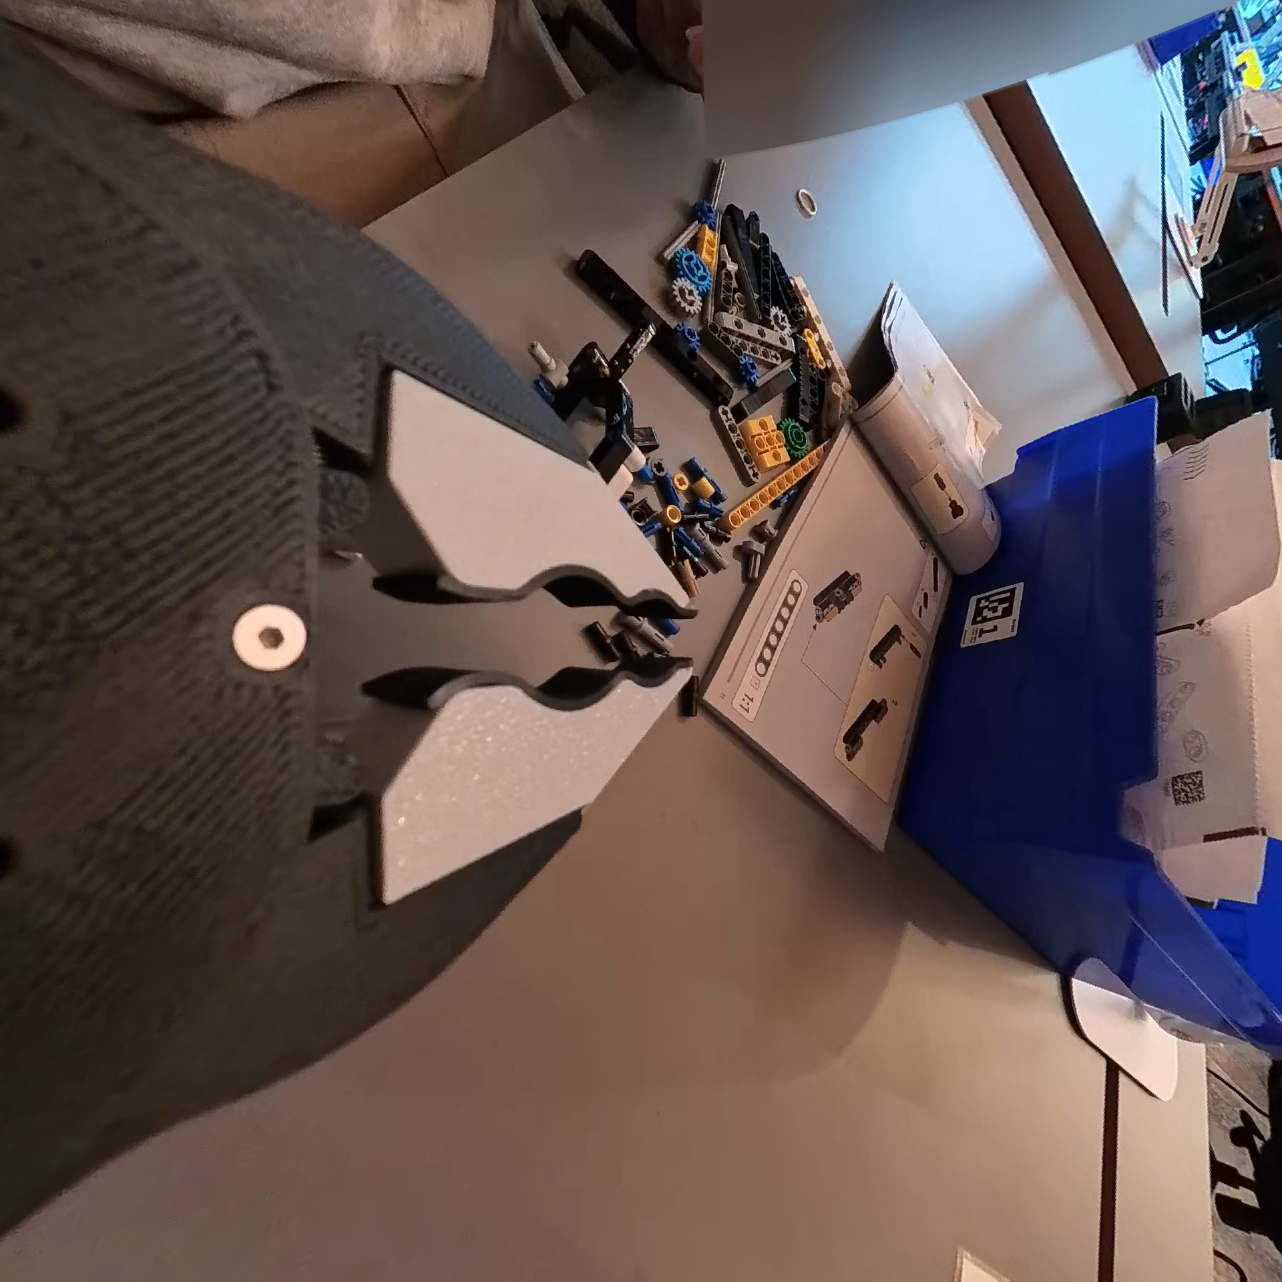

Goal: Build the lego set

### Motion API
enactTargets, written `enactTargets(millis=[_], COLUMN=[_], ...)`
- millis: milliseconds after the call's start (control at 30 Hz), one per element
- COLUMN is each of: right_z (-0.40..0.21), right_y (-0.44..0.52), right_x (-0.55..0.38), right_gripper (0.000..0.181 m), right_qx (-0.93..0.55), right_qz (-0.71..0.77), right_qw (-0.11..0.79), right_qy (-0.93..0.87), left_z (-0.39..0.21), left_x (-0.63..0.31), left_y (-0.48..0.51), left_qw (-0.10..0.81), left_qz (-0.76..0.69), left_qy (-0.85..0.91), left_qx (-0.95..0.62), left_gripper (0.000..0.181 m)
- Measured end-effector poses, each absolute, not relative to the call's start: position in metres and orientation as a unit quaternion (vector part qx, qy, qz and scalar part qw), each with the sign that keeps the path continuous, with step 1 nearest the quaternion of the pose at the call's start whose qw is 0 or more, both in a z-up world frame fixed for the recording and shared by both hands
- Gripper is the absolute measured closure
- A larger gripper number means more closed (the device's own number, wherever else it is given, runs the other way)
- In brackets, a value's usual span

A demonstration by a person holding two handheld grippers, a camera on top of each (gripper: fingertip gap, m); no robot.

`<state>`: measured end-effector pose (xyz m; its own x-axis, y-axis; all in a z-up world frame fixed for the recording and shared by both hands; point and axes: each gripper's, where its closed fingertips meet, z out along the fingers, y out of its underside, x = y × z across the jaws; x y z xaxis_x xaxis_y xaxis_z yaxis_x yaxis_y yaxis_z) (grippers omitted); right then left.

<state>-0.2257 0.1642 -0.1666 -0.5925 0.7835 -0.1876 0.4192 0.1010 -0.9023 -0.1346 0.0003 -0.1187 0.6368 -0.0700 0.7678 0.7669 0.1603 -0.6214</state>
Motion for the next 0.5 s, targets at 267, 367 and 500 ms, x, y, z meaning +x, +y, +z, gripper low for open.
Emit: enactTargets(millis=[267, 367, 500], right_z=[-0.1675, -0.1692, -0.1712], right_y=[0.1637, 0.1625, 0.1613], right_x=[-0.2259, -0.2258, -0.2259], right_gripper=[0.172, 0.172, 0.172], right_qx=[-0.418, -0.417, -0.416], right_qz=[0.524, 0.52, 0.514], right_qw=[0.169, 0.168, 0.168], right_qy=[-0.722, -0.726, -0.731], left_z=[-0.119, -0.1193, -0.1194], left_x=[-0.1351, -0.1351, -0.1355], left_y=[0.0003, 0.0008, 0.0005], left_qw=[0.697, 0.696, 0.696], left_qz=[-0.308, -0.31, -0.313], left_qy=[-0.304, -0.304, -0.305], left_qx=[-0.572, -0.572, -0.57], left_gripper=[0.176, 0.176, 0.176])
